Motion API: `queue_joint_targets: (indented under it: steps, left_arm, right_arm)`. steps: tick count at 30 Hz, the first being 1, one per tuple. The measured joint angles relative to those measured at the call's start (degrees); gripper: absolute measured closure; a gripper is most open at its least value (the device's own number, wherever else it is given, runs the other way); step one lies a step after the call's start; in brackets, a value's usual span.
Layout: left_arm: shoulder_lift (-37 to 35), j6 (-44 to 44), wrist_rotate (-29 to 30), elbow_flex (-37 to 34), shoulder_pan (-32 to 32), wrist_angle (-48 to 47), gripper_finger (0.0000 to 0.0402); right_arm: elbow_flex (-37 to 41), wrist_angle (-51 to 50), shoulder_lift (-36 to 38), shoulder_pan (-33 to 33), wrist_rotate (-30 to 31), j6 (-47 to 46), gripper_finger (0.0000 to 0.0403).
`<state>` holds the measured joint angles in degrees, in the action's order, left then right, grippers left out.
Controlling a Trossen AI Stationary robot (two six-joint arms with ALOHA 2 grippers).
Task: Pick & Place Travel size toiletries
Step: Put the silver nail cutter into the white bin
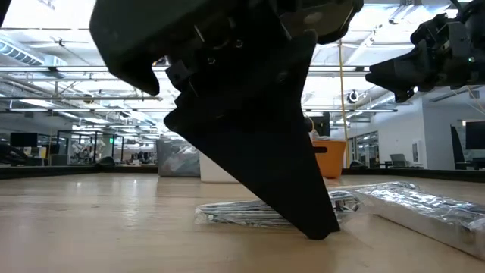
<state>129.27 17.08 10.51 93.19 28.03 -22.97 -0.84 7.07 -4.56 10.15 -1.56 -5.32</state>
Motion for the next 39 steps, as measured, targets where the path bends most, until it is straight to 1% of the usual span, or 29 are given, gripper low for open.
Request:
queue_joint_targets:
  steps: [3,5,9,15,19,21,25,34,39]
  left_arm:
    - [-0.02,0.0,-0.03,0.0,0.02,-0.88,0.0116]
    - [-0.02,0.0,-0.21,0.0,0.02,-0.93,0.0135]
    - [-0.02,1.29,-2.55,-0.02,-0.14,-1.07,0.0195]
    - [-0.11,4.68,-2.56,-0.04,-0.8,-1.22,0.0293]
    - [-0.22,4.7,-3.03,-0.04,-1.25,-2.51,0.0347]
    - [-0.22,4.61,-3.03,-0.04,-1.29,-3.96,0.0368]
    - [-0.33,3.51,-3.03,-0.02,-1.29,-5.62,0.0368]
    - [-0.94,-4.61,-4.22,-0.22,-2.64,-7.45,0.0368]
    - [-2.55,-4.43,-7.36,-4.8,-5.71,-5.12,0.0368]
  right_arm:
    - [0.0,-0.05,-0.02,-0.01,0.0,0.0,0.0261]
    - [0.0,-0.01,0.0,0.01,0.0,0.0,0.0261]
    - [0.0,-0.03,0.0,-0.02,0.0,0.0,0.0261]
    - [0.0,-0.02,-0.01,-0.02,0.0,0.0,0.0261]
    - [0.0,-0.02,0.0,-0.02,0.0,0.0,0.0261]
    - [0.0,-0.04,-0.01,0.0,0.0,0.0,0.0261]
    - [0.0,-0.02,-0.01,-0.02,0.0,0.0,0.0261]
    - [0.0,0.0,0.0,0.01,0.0,0.0,0.0261]
    - [0.0,-0.07,-0.02,-0.02,0.0,0.0,0.0261]
